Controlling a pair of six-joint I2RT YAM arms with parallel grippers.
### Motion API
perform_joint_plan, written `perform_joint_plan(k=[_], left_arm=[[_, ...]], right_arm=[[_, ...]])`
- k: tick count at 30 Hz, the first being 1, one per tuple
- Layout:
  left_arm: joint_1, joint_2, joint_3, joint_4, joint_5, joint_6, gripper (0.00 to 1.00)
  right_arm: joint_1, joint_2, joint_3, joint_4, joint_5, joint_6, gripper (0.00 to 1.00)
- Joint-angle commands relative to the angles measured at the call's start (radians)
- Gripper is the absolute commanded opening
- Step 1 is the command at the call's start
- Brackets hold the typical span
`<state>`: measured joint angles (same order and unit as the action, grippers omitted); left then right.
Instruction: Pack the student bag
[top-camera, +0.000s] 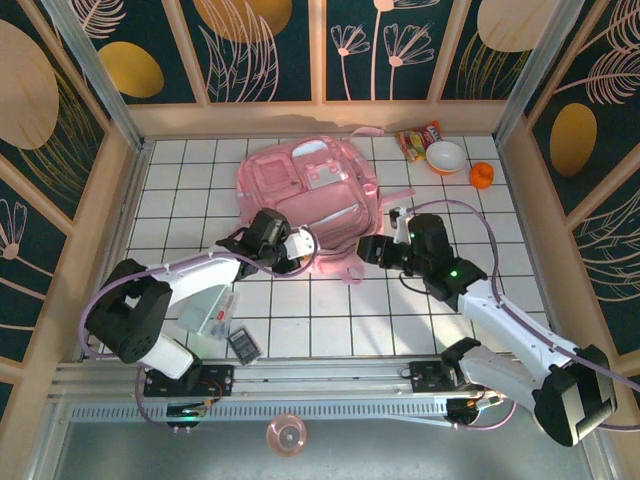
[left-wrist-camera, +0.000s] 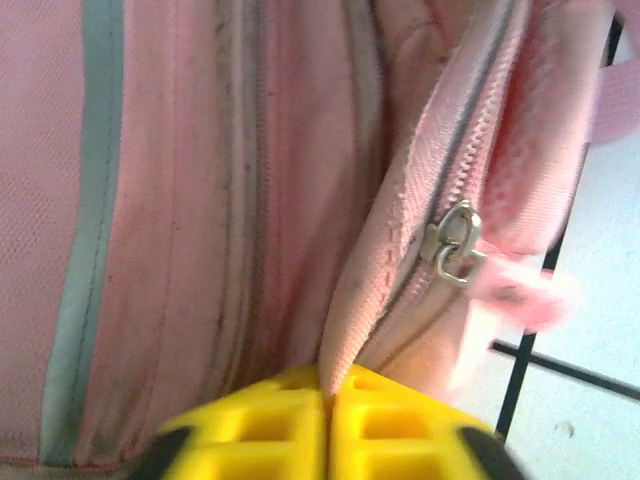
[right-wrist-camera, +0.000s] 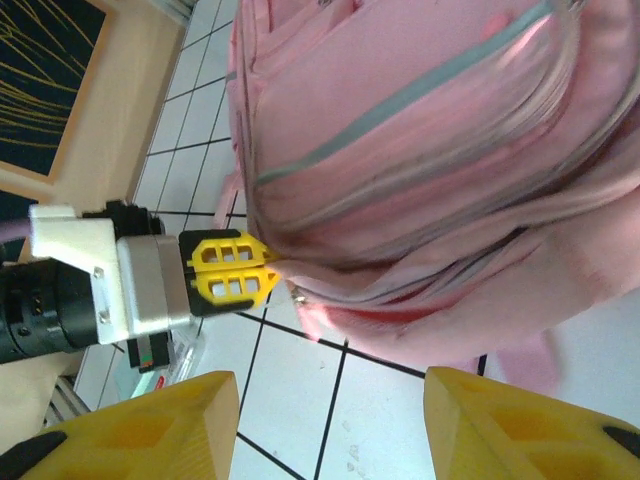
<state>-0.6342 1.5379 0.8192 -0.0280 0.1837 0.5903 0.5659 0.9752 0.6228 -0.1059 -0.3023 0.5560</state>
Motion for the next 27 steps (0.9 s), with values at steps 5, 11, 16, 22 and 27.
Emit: perform_joint_plan(k=[5,11,16,22,27], left_arm=[[0.005,-0.127,0.145,0.015,0.172,-0.212,0.0],[0.006,-0.116,0.207,0.01,0.196,-0.298,0.0],[0.006,-0.096,0.236,0.017,0.241,-0.354,0.0],[0.006,-0.096,0.229,0.048,0.311,-0.387,0.0],[0.007,-0.113,0.226,0.057,0.336,-0.395,0.0]], right_arm=[[0.165,-0.009,0.111,-0.082,0.191,-0.021,0.5],[0.243,0.107,0.217,-0.156,0.276,-0.017,0.49],[0.276,0.223,0.321,-0.18,0.398,-0.038,0.5],[0.278,0.329,0.374,-0.162,0.527,-0.096,0.48],[0.272,0.401,0.4,-0.156,0.531,-0.125,0.43]])
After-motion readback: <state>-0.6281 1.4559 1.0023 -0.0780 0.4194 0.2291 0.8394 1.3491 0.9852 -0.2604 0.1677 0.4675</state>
